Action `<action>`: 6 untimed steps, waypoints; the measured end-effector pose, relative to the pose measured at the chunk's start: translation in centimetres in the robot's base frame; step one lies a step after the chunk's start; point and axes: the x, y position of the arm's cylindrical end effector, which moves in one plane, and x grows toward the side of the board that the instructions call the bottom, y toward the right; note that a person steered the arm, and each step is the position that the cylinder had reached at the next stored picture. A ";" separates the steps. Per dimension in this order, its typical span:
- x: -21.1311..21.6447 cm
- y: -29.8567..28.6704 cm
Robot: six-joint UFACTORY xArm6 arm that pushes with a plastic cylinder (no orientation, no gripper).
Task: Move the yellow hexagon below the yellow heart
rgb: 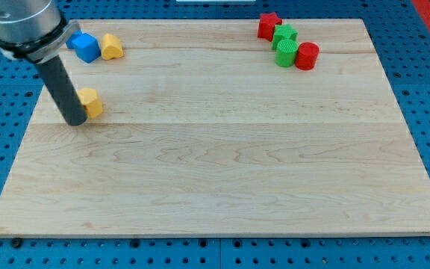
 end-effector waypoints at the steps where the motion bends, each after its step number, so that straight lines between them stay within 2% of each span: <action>1: -0.8 0.5; 2: -3.4 2.1; 4: -9.8 0.4; 6: -8.0 2.9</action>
